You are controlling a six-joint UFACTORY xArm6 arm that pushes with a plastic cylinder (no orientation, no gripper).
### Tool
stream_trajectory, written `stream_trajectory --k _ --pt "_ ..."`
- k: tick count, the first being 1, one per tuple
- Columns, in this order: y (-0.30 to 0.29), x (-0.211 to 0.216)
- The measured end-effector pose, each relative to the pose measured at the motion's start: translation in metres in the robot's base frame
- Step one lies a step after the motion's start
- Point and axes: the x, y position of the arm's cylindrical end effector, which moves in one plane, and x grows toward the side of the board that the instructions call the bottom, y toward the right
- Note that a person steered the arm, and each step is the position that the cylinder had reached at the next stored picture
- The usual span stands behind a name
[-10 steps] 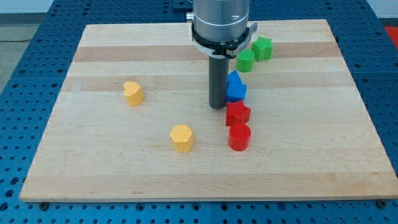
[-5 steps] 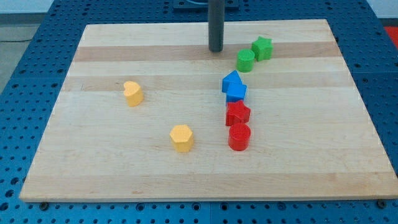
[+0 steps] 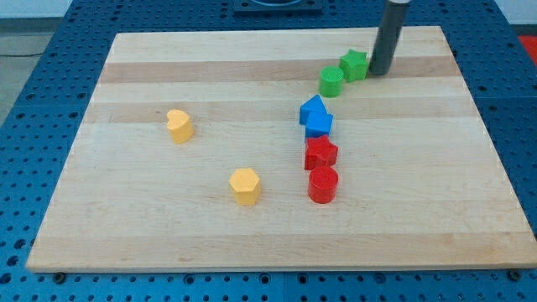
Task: Move the green star to the left side of the board
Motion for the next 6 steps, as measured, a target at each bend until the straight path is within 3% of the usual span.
stream_trajectory --k 5,6 --pt "-0.161 -0.033" --pt "-0.144 -0.033"
